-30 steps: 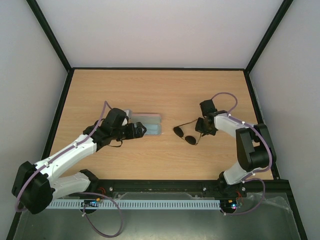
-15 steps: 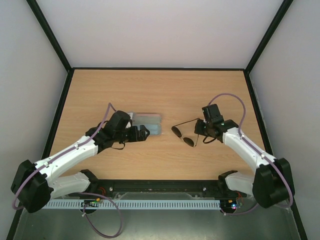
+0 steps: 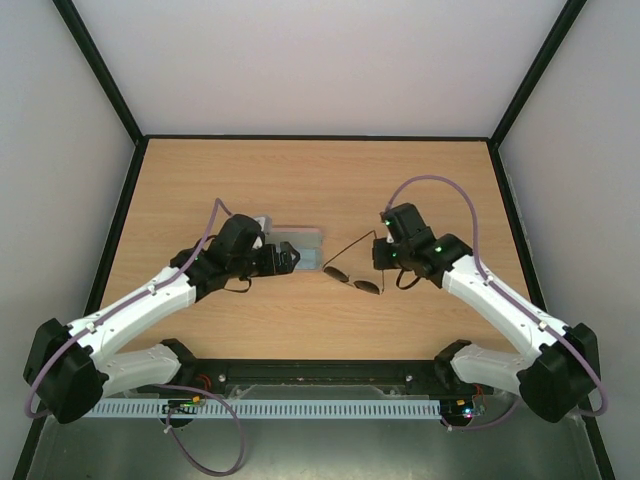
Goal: Organize the sunglasses
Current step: Fold the sunglasses.
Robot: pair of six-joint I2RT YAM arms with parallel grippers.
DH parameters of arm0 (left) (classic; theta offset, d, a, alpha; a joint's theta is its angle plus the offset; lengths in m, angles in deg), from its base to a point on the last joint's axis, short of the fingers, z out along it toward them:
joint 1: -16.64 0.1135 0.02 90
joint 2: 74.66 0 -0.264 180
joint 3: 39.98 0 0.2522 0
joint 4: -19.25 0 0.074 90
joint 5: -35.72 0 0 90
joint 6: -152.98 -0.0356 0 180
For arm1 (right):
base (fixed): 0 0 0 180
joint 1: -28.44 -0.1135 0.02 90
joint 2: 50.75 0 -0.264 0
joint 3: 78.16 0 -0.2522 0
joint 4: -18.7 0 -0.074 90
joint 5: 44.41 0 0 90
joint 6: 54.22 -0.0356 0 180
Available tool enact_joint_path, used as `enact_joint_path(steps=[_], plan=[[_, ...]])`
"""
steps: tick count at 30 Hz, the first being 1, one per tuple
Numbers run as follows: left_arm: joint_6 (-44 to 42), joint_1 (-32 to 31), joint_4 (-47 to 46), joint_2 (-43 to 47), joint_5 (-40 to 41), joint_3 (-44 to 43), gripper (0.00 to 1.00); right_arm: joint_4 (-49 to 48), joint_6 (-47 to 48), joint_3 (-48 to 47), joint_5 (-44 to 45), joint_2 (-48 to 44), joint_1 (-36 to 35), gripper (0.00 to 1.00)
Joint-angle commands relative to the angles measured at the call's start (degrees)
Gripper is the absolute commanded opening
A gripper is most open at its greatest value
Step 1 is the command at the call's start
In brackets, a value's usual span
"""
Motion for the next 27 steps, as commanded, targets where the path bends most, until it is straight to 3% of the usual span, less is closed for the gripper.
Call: enact_joint_path(steps=[1,5,13,23,27], plan=[[-1.3,0.0,1.6,-0.5,0.9,-2.4,0.99,6.6,4.6,-5.4,9.3,-0.2,-8.0,0.01],[-1.5,0.1,0.3,-0.6,-0.6,-2.2,0.99,5.6,5.8,-6.2,16.5,-2.9,-10.9,0.01],[-1.2,-2.4,-4.7,-3.7,-4.5,-3.6,0.99,1.9,6.8,-6.0,15.0,-5.3,-11.2,0.01],[-0.1,-10.7,-8.3,-12.5,-3.8,-8.1,0.72,0.5,5.5,-6.7,12.7,-3.8,-11.1,0.01],[-0.2,-13.2,-9.0,-16.8,-3.8,-10.8,0.70,0.2,5.3,-6.8,11.9,-3.7,-11.1,0.01]])
